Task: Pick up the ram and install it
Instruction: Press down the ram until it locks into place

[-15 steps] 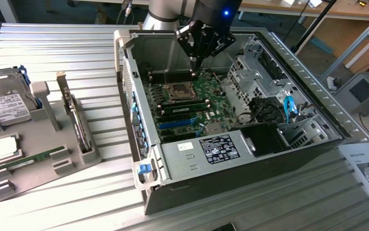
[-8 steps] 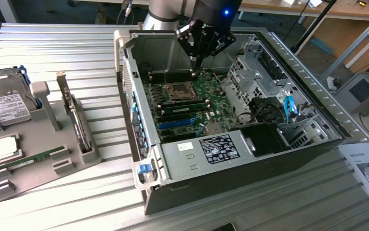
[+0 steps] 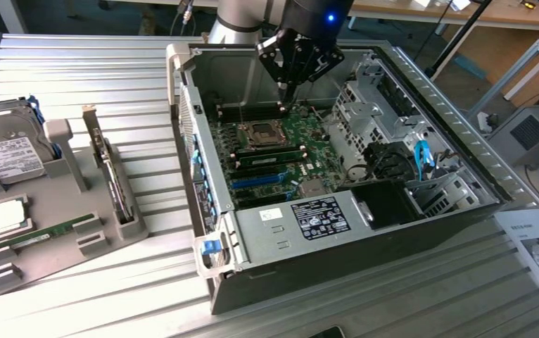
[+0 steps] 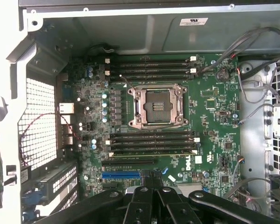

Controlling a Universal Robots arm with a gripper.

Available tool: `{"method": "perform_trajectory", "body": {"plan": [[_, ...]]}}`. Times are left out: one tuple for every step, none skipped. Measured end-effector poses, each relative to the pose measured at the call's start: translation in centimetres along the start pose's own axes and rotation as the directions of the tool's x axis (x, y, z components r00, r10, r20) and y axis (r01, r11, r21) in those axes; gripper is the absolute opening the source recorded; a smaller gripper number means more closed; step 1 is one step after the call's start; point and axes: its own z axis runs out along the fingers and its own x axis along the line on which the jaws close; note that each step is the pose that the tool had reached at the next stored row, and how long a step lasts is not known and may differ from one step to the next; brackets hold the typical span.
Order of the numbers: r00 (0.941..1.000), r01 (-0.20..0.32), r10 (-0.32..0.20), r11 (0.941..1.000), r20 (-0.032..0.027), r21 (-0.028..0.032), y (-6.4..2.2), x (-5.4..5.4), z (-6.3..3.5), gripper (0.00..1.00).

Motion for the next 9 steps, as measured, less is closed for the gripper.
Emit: {"method": "perform_trajectory", "body": {"plan": [[1.0, 0.0, 0.0, 1.0, 0.0, -0.0039, 0.0, -0.01, 0.01, 0.11], [1.0, 0.0, 0.0, 1.0, -0.0002, -0.009, 0.0, -0.01, 0.01, 0.11], [1.0, 0.0, 0.0, 0.9999, -0.0003, -0.0111, 0.0, -0.01, 0.0, 0.11], [1.0, 0.0, 0.0, 0.9999, -0.0003, -0.0112, 0.0, -0.01, 0.01, 0.11], [1.0, 0.0, 0.0, 0.9999, -0.0003, -0.0112, 0.0, -0.01, 0.01, 0.11], [1.0, 0.0, 0.0, 0.9999, -0.0003, -0.0114, 0.0, -0.01, 0.01, 0.11], [1.0, 0.0, 0.0, 0.9999, -0.0003, -0.0113, 0.0, -0.01, 0.01, 0.11], [1.0, 0.0, 0.0, 0.9999, -0.0003, -0.0113, 0.0, -0.01, 0.01, 0.11], [1.0, 0.0, 0.0, 0.9999, -0.0003, -0.0114, 0.0, -0.01, 0.01, 0.11]]}}
